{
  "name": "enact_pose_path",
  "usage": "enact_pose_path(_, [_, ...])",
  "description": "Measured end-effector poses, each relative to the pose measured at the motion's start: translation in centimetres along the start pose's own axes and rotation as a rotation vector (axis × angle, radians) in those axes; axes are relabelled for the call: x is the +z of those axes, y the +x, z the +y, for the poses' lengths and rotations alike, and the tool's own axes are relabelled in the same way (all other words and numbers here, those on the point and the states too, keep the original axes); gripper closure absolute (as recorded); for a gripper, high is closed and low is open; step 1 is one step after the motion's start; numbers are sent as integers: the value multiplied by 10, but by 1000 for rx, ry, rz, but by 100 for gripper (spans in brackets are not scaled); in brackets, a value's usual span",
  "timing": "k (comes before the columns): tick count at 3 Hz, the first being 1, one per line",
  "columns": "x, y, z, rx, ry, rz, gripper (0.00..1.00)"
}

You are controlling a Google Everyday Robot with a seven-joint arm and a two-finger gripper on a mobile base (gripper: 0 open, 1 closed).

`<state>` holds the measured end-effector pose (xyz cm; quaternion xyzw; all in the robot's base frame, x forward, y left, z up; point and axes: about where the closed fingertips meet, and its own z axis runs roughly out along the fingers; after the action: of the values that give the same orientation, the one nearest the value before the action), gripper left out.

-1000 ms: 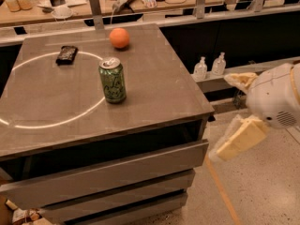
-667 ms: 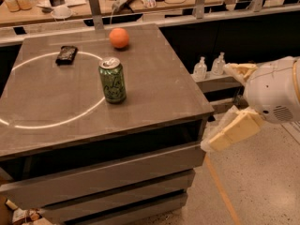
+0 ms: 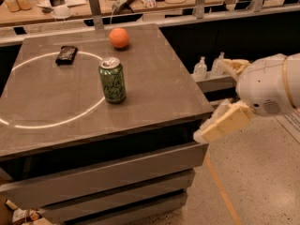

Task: Move green can near orange

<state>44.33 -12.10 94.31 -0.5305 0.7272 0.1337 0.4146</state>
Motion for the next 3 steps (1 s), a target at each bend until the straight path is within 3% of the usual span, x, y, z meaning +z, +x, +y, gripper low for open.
enact_pose_path(1, [43, -17, -26, -17, -33, -149, 0])
enact_pose_path(2, [85, -33, -41, -26, -96, -257, 0])
enact_pose_path(3, [118, -53, -35, -18, -174, -335, 0])
